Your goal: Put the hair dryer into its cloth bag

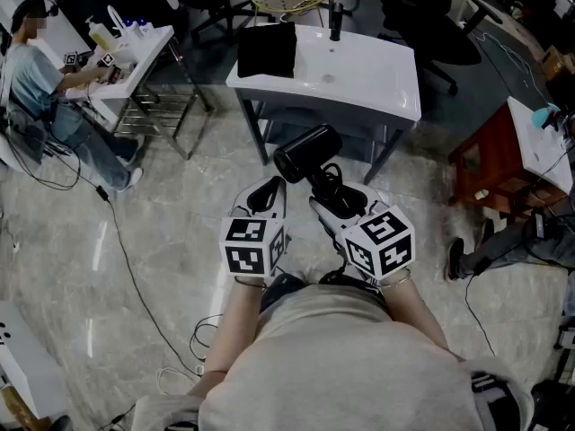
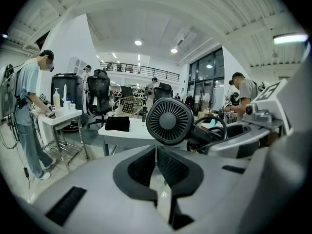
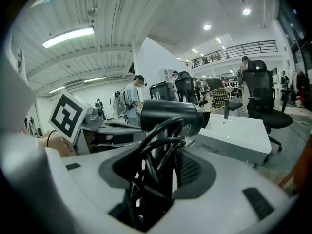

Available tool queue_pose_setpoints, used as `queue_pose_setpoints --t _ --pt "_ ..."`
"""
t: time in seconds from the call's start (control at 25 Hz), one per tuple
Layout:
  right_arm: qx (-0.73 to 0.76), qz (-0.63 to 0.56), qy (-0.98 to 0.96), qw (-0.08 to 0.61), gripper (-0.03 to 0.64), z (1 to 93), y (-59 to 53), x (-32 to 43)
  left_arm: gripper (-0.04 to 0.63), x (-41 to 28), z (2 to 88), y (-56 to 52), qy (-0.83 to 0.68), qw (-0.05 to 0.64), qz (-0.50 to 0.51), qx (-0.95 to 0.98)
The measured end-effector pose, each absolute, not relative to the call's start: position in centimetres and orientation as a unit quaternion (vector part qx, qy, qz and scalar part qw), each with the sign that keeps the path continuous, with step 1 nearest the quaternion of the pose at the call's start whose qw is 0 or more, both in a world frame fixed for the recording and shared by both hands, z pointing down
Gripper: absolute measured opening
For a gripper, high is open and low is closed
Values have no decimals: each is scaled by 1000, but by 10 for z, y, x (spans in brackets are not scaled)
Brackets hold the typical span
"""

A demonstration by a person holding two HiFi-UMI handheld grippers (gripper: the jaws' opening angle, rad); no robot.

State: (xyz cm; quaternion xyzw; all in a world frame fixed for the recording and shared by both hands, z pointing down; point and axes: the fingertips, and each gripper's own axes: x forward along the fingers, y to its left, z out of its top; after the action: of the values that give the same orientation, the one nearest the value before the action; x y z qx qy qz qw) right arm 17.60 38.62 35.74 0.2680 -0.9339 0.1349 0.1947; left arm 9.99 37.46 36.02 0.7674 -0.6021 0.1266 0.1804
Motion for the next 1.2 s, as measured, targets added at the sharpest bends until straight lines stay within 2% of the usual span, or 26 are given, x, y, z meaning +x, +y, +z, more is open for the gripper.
queue_pose_setpoints --t 0.56,0.76,1.2 --pt "285 158 -926 190 199 367 364 190 15 112 367 362 -599 186 119 770" --pt "283 182 -927 166 201 363 359 193 15 112 372 358 -599 184 130 768" --pt "270 193 -925 186 201 381 349 209 15 116 386 352 -605 190 145 759"
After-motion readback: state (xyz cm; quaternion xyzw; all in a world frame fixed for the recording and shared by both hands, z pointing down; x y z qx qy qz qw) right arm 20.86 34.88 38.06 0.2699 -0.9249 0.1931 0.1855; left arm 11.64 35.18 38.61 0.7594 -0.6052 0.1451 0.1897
